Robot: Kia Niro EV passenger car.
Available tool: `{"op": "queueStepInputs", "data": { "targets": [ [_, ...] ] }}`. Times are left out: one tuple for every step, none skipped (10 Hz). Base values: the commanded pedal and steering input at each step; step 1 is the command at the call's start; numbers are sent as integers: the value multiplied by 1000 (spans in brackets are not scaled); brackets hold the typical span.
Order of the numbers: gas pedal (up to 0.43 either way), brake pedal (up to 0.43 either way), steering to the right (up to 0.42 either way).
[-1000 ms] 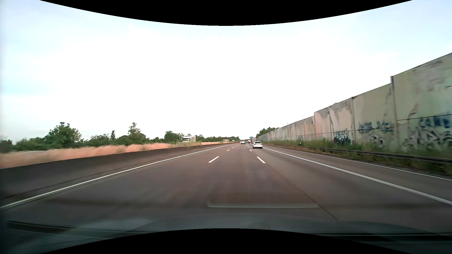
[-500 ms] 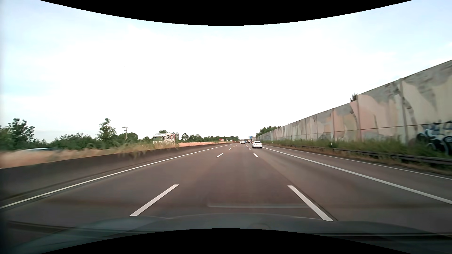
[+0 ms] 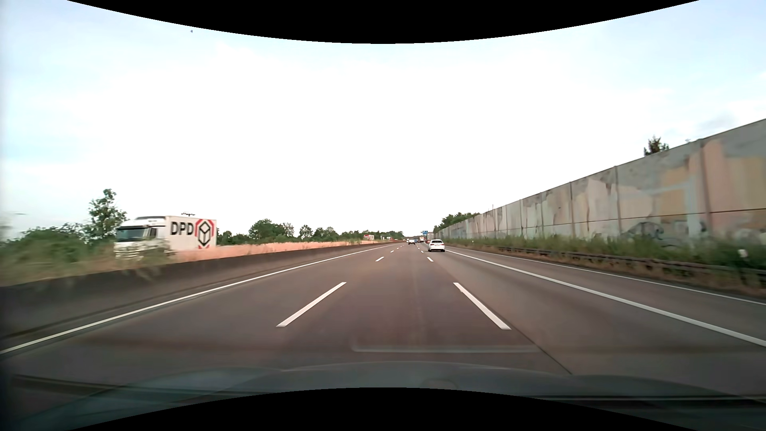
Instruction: Follow the waypoints while adhering to traffic rules and regulations
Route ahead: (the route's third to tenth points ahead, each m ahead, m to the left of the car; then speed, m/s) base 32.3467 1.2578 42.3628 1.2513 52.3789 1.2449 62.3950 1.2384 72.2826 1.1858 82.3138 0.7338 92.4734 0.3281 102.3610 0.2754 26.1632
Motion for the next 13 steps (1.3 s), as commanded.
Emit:
{"op": "queueStepInputs", "data": {
  "targets": [
    [189, 0, -3],
    [189, 0, -3],
    [189, 0, -2],
    [189, 0, -2],
    [189, 0, -2],
    [189, 0, -2],
    [189, 0, -2],
    [189, 0, -2],
    [189, 0, -2],
    [189, 0, -2],
    [189, 0, -2],
    [189, 0, -2],
    [189, 0, -2]
  ]
}}
